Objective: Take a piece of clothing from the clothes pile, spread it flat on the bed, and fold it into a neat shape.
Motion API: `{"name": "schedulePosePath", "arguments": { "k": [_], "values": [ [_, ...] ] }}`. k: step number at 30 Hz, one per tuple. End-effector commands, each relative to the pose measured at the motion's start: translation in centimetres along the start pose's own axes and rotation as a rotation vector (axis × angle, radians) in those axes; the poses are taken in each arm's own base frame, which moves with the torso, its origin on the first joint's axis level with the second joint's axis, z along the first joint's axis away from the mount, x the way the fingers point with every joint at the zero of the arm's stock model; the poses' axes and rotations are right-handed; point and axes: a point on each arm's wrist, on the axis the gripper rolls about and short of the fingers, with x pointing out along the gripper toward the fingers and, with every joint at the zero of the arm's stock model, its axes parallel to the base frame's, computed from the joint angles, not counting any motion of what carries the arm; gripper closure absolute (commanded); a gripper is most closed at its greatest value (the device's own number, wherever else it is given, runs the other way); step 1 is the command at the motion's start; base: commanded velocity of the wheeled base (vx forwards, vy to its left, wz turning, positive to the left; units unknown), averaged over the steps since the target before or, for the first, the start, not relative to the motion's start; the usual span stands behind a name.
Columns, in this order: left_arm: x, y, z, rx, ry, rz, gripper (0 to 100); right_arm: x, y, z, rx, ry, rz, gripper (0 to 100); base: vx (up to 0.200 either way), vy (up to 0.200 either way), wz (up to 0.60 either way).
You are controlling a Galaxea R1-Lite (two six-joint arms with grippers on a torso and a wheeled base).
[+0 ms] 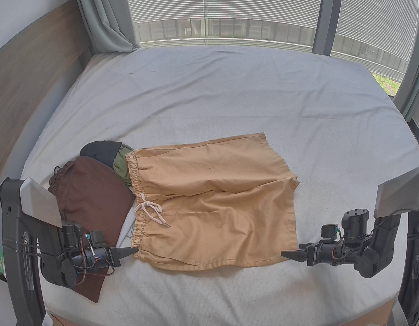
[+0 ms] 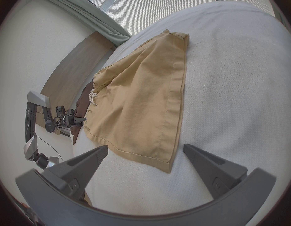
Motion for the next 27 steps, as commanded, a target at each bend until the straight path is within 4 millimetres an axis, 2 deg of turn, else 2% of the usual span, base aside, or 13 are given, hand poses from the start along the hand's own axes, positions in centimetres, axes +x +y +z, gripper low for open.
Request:
{"name": "schedulePosePath", "arguments": {
  "k": [1, 15, 16, 27],
  "values": [
    [0.03, -0.02, -0.02, -0.001, 0.001, -0.001, 100, 0.68, -0.2, -0.64, 0.007, 0.016, 0.009, 0, 0.0, 0.0, 0.0],
    [0.0, 0.0, 0.0, 0.0, 0.0, -0.002, 100, 1.47, -0.31, -1.34, 0.01, 0.007, 0.025, 0, 0.0, 0.0, 0.0],
    [0.0, 0.01, -0.01, -0.001, 0.001, -0.002, 100, 1.51, -0.37, -1.29, 0.009, 0.004, 0.024, 100, 0.0, 0.0, 0.0],
    [0.0, 0.01, -0.01, -0.003, 0.001, -0.002, 100, 1.45, -0.46, -1.11, 0.009, -0.005, 0.019, 100, 0.0, 0.0, 0.0]
  ]
}}
